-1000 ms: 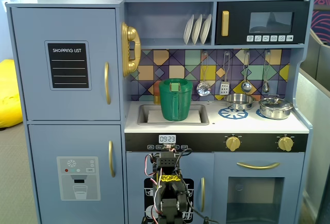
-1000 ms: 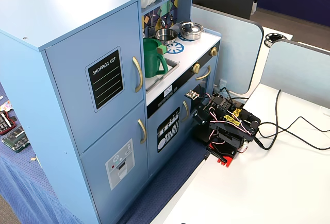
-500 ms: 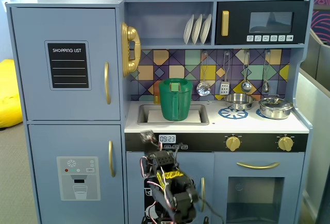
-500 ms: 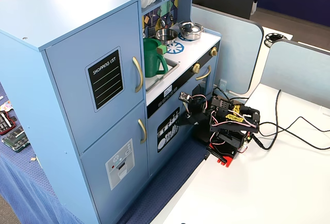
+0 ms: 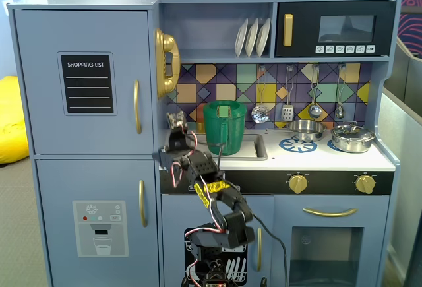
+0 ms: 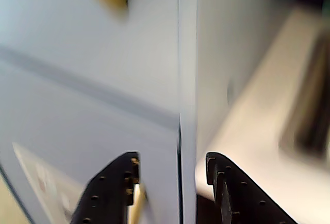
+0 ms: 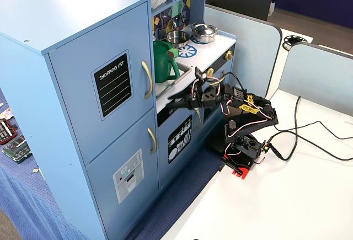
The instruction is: Open the left cabinet door
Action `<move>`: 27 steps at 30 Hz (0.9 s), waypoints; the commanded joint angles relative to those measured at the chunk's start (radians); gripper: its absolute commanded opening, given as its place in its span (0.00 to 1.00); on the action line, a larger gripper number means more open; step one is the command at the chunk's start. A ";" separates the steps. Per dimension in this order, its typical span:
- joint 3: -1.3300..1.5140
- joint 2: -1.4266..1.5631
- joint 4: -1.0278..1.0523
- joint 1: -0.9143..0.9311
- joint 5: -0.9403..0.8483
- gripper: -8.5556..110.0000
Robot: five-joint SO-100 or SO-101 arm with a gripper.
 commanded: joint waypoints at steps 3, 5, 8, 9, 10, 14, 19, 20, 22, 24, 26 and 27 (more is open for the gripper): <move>-0.169 -0.094 -0.153 -0.025 -0.017 0.20; -0.190 -0.106 -0.160 -0.028 -0.009 0.22; -0.221 -0.133 -0.173 -0.028 -0.029 0.22; -0.229 -0.141 -0.187 -0.028 -0.029 0.22; -0.239 -0.150 -0.198 -0.028 -0.037 0.22; -0.287 -0.187 -0.241 -0.043 -0.064 0.22; -0.360 -0.245 -0.275 -0.069 -0.092 0.22; -0.377 -0.258 -0.275 -0.077 -0.098 0.22; -0.407 -0.284 -0.275 -0.089 -0.114 0.21; -0.431 -0.310 -0.288 -0.104 -0.120 0.21; -0.459 -0.337 -0.293 -0.115 -0.124 0.21; -0.474 -0.351 -0.293 -0.124 -0.124 0.21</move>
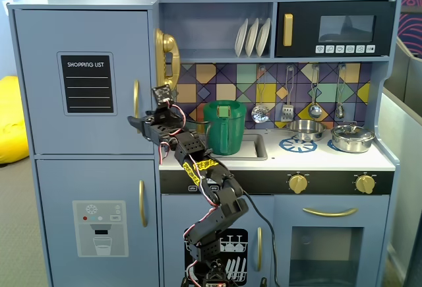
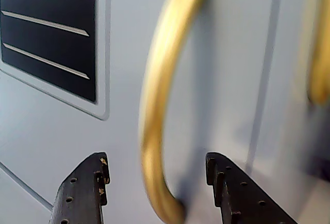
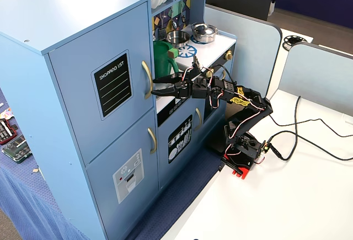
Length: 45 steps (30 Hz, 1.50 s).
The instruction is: Open the left cabinet door
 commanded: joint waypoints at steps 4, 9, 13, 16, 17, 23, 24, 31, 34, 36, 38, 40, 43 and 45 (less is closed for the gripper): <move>-0.140 -0.060 -0.038 -0.078 -0.031 0.20; -0.140 -0.044 -0.006 -0.156 -0.057 0.19; -0.141 -0.012 0.029 -0.213 -0.089 0.19; -0.140 0.025 0.071 -0.256 -0.106 0.19; -0.140 0.038 0.087 -0.270 -0.114 0.19; -0.114 0.156 0.249 -0.353 -0.173 0.18; -0.101 0.184 0.273 -0.370 -0.187 0.17; -0.061 0.344 0.402 -0.385 -0.215 0.16; -0.051 0.410 0.477 -0.324 -0.199 0.16; -0.051 0.433 0.495 -0.253 -0.147 0.16; -0.051 0.437 0.495 -0.161 -0.078 0.16; -0.057 0.416 0.489 -0.069 -0.003 0.16; -0.072 0.364 0.494 0.020 0.051 0.16; -0.083 0.322 0.494 0.049 0.060 0.16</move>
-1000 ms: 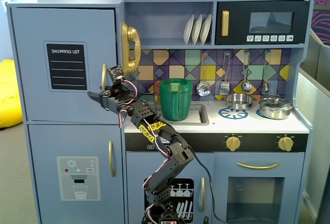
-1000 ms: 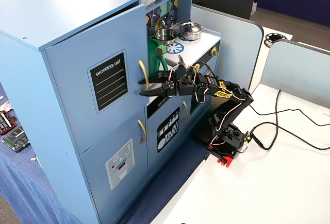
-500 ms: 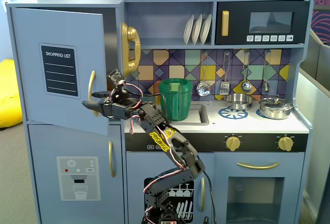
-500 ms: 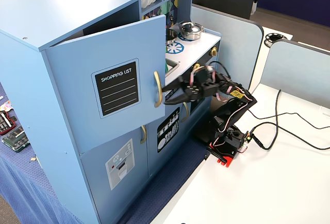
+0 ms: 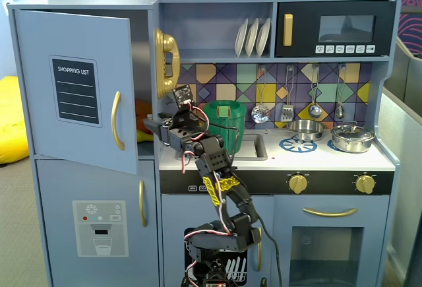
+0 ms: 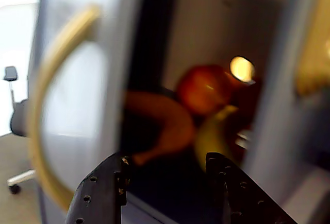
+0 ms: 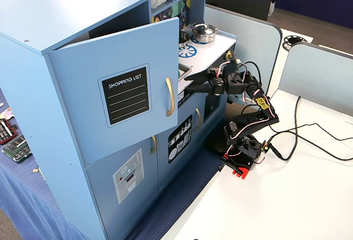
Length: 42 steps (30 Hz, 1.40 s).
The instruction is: Open the left cabinet door
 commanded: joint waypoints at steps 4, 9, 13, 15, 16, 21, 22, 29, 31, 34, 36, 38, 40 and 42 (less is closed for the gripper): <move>-0.058 -0.135 -0.044 0.035 0.012 0.16; -0.055 -0.178 -0.130 -0.101 -0.100 0.14; -0.052 -0.178 -0.137 -0.207 -0.141 0.14; -0.058 -0.173 -0.137 -0.267 -0.147 0.14; -0.060 -0.170 -0.137 -0.299 -0.160 0.14; -0.060 -0.144 -0.155 -0.494 -0.212 0.13; -0.060 -0.143 -0.166 -0.531 -0.213 0.13; -0.058 -0.146 -0.192 -0.578 -0.186 0.13; -0.032 -0.132 -0.195 -0.500 -0.143 0.12; 0.000 -0.117 -0.190 -0.288 0.049 0.12; 0.028 -0.117 -0.161 -0.121 0.178 0.11; 0.084 -0.106 -0.107 0.025 0.259 0.10; 0.169 -0.081 -0.029 0.138 0.288 0.10; 0.255 -0.038 0.080 0.212 0.285 0.07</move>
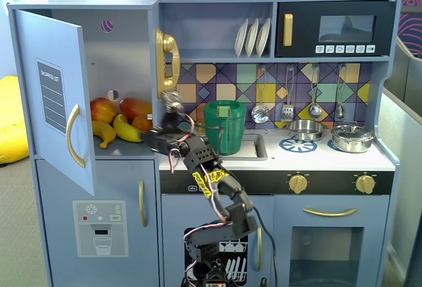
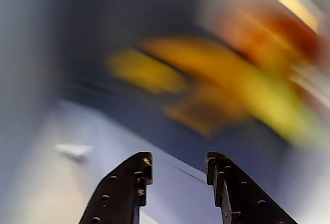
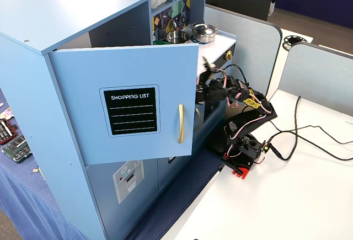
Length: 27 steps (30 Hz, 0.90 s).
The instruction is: Open the left cabinet door
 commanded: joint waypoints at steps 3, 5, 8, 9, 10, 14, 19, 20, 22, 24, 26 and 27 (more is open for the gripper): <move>0.181 0.133 0.301 0.212 0.144 0.07; 0.250 0.173 0.394 0.249 0.181 0.07; 0.383 0.224 0.468 0.308 0.219 0.07; 0.431 0.239 0.480 0.328 0.236 0.07; 0.479 0.253 0.492 0.348 0.236 0.07; 0.680 0.325 0.494 0.439 0.215 0.07; 0.850 0.471 0.508 0.511 0.149 0.07; 0.873 0.489 0.499 0.520 0.144 0.07; 0.914 0.517 0.485 0.538 0.114 0.07; 0.953 0.538 0.457 0.551 0.101 0.07; 0.992 0.546 0.417 0.563 0.100 0.07; 1.012 0.548 0.402 0.571 0.092 0.07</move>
